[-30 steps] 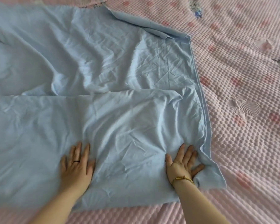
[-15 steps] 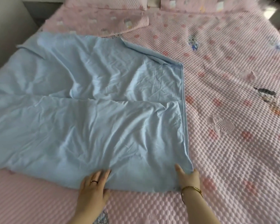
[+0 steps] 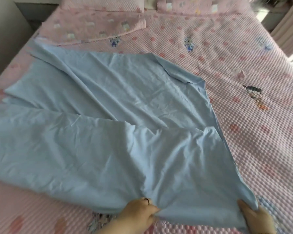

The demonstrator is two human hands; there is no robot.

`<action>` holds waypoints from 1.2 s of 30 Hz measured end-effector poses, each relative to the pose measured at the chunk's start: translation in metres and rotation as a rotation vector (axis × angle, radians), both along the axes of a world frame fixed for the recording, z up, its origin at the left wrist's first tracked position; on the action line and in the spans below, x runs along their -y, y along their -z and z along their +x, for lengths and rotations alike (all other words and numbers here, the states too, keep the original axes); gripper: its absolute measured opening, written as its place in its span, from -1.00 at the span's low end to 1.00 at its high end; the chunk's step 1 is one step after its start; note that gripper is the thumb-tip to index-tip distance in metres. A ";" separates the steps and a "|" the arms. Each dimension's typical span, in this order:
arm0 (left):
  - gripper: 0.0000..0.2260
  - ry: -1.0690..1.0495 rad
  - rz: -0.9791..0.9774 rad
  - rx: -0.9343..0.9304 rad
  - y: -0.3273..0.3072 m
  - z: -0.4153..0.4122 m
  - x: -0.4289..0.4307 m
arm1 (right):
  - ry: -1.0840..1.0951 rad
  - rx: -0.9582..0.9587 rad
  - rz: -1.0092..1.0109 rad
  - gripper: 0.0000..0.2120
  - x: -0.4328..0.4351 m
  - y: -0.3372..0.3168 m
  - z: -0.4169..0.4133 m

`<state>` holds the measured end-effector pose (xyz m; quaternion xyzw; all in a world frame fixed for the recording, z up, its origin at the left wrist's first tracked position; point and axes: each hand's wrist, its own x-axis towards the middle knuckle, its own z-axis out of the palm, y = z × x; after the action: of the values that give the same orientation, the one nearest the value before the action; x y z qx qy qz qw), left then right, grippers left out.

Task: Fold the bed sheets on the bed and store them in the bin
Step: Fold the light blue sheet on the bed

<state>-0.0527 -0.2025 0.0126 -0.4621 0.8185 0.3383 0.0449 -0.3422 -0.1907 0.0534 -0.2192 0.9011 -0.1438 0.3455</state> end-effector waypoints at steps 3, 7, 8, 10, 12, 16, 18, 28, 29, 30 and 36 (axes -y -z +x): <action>-0.60 -0.157 0.198 0.055 0.013 -0.008 -0.009 | -0.003 0.006 0.074 -0.63 -0.014 0.011 -0.009; -0.68 -0.486 0.311 -0.024 0.025 0.015 -0.001 | -0.097 -0.117 0.079 -0.36 -0.007 0.032 0.000; -0.71 -0.589 0.309 -0.068 0.026 0.026 0.004 | -0.132 -0.180 0.069 -0.34 -0.003 0.034 0.009; -0.75 -0.818 0.312 -0.109 0.025 0.052 0.014 | -0.263 -0.259 0.059 -0.35 0.003 0.036 0.034; -0.76 -1.067 0.269 -0.139 0.023 0.089 0.021 | -0.489 -0.309 0.037 -0.36 0.012 0.039 0.074; -0.75 -1.405 0.151 -0.126 0.011 0.181 0.023 | -0.888 -0.447 -0.307 -0.40 0.024 0.058 0.171; -0.74 -1.533 0.114 -0.110 0.005 0.230 0.020 | -1.070 -0.381 -0.322 -0.45 0.031 0.062 0.231; -0.83 -2.038 0.280 -0.839 0.034 0.474 0.041 | -1.510 -0.265 -0.314 -0.06 0.052 0.107 0.535; -0.79 -2.060 0.289 -0.935 0.032 0.490 0.052 | -1.522 -0.279 -0.322 -0.03 0.055 0.111 0.556; -0.76 -2.094 0.283 -1.013 0.031 0.505 0.060 | -1.527 -0.298 -0.323 -0.12 0.056 0.113 0.573; -0.76 -2.001 0.294 -1.338 0.028 0.575 0.103 | -1.462 -0.302 -0.450 -0.44 0.069 0.133 0.611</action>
<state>0.5222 -0.3056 -0.0158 -0.6146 -0.0853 0.4851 -0.6162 0.2686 -0.2596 -0.0793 -0.8395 0.5143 -0.0274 0.1734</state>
